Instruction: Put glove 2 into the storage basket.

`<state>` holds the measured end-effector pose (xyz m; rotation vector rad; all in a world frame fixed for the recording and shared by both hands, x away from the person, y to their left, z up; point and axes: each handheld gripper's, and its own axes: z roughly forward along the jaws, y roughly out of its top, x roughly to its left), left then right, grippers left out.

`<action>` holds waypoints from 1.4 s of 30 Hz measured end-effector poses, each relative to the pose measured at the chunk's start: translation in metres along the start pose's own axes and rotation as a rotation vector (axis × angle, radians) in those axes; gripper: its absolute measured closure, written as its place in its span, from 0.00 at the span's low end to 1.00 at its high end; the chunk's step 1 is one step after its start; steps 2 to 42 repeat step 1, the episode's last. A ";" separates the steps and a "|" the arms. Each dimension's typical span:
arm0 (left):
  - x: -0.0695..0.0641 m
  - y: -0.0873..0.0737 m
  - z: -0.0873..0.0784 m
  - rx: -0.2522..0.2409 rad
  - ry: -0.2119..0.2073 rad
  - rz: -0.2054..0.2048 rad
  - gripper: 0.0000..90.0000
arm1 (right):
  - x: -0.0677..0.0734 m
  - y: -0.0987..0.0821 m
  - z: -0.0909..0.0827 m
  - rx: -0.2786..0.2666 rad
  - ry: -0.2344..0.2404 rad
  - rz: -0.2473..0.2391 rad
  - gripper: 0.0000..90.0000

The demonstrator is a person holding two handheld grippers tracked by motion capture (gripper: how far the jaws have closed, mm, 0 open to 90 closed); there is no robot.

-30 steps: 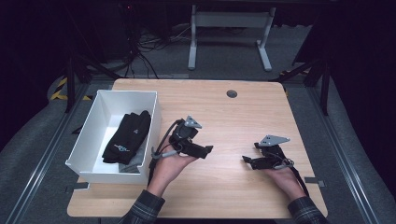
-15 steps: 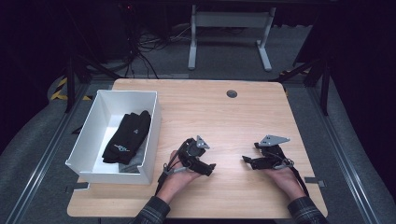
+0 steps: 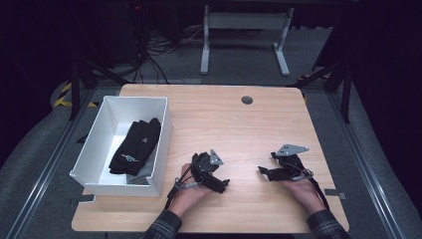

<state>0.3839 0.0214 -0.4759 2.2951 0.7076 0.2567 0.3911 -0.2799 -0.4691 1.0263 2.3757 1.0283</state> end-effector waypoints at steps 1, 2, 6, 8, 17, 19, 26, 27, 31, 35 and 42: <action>0.000 0.000 0.000 -0.001 -0.002 0.003 0.00 | 0.000 0.000 0.000 0.000 0.000 -0.001 0.23; 0.000 0.000 0.000 -0.001 -0.002 0.003 0.00 | 0.000 0.000 0.000 0.000 0.000 -0.001 0.23; 0.000 0.000 0.000 -0.001 -0.002 0.003 0.00 | 0.000 0.000 0.000 0.000 0.000 -0.001 0.23; 0.000 0.000 0.000 -0.001 -0.002 0.003 0.00 | 0.000 0.000 0.000 0.000 0.000 -0.001 0.23; 0.000 0.000 0.000 -0.001 -0.002 0.003 0.00 | 0.000 0.000 0.000 0.000 0.000 -0.001 0.23; 0.000 0.000 0.000 -0.001 -0.002 0.003 0.00 | 0.000 0.000 0.000 0.000 0.000 -0.001 0.23; 0.000 0.000 0.000 -0.001 -0.002 0.003 0.00 | 0.000 0.000 0.000 0.000 0.000 -0.001 0.23; 0.000 0.000 0.000 -0.001 -0.002 0.003 0.00 | 0.000 0.000 0.000 0.000 0.000 -0.001 0.23; 0.000 0.000 0.000 -0.001 -0.002 0.003 0.00 | 0.000 0.000 0.000 0.000 0.000 -0.001 0.23; 0.000 0.000 0.000 -0.001 -0.002 0.003 0.00 | 0.000 0.000 0.000 0.000 0.000 -0.001 0.23; 0.000 0.000 0.000 -0.001 -0.002 0.003 0.00 | 0.000 0.000 0.000 0.000 0.000 -0.001 0.23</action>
